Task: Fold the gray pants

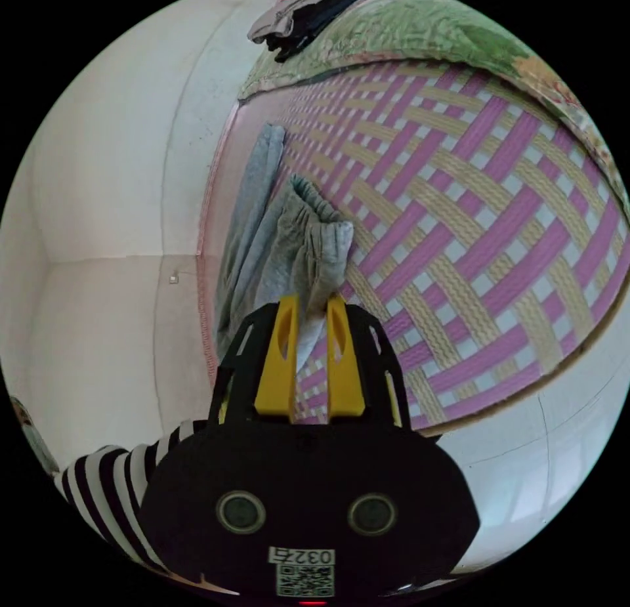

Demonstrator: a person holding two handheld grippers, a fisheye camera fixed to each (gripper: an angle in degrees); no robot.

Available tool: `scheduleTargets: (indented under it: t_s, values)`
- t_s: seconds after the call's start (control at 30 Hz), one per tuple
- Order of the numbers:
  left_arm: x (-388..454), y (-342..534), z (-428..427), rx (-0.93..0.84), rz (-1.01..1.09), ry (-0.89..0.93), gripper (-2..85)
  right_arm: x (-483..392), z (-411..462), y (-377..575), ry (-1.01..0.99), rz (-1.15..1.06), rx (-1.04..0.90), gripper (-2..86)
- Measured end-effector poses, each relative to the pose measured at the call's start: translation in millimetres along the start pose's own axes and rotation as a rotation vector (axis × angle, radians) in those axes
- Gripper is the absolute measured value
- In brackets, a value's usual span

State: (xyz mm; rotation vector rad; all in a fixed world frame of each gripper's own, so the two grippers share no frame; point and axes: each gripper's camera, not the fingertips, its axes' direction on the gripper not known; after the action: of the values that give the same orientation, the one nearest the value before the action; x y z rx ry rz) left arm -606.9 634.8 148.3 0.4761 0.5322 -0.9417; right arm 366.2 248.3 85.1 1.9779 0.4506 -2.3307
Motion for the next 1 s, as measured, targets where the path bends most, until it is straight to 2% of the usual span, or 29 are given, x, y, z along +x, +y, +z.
scheduleTargets:
  t_s: [0.1,0.17,0.27,0.33,0.43,0.57,0.67,0.87,1.0]
  values:
    - [-8,0,-13,0.027,-0.041,0.01,5.9,-22,2,-9,0.003,-0.077,-0.023,1.7]
    - [-14,0,-24,0.038,-0.065,0.05,6.0,-55,-19,-10,0.038,-0.228,0.029,-0.3]
    - [-17,2,-40,0.018,-0.055,0.063,6.0,-70,-52,-9,0.077,-0.297,0.103,-0.5]
    - [-18,4,-47,-0.011,-0.046,0.066,6.1,-53,-60,-16,0.074,-0.26,0.08,-0.2]
    - [-23,8,-63,-0.02,-0.045,0.071,6.2,3,-46,-28,0.051,-0.059,-0.082,2.0]
    - [-25,7,-93,-0.024,-0.028,0.067,7.1,12,-48,-13,0.072,-0.012,-0.032,6.7]
    - [-26,4,-113,0.001,-0.025,0.073,8.5,24,-45,-6,-0.043,0.059,-0.011,7.9]
    - [-16,-9,-134,-0.019,0.004,0.035,8.8,22,-36,3,-0.098,0.064,-0.038,7.3]
    - [-9,-14,-135,-0.052,0.009,0.084,8.1,15,-28,6,-0.099,0.041,-0.074,5.9]
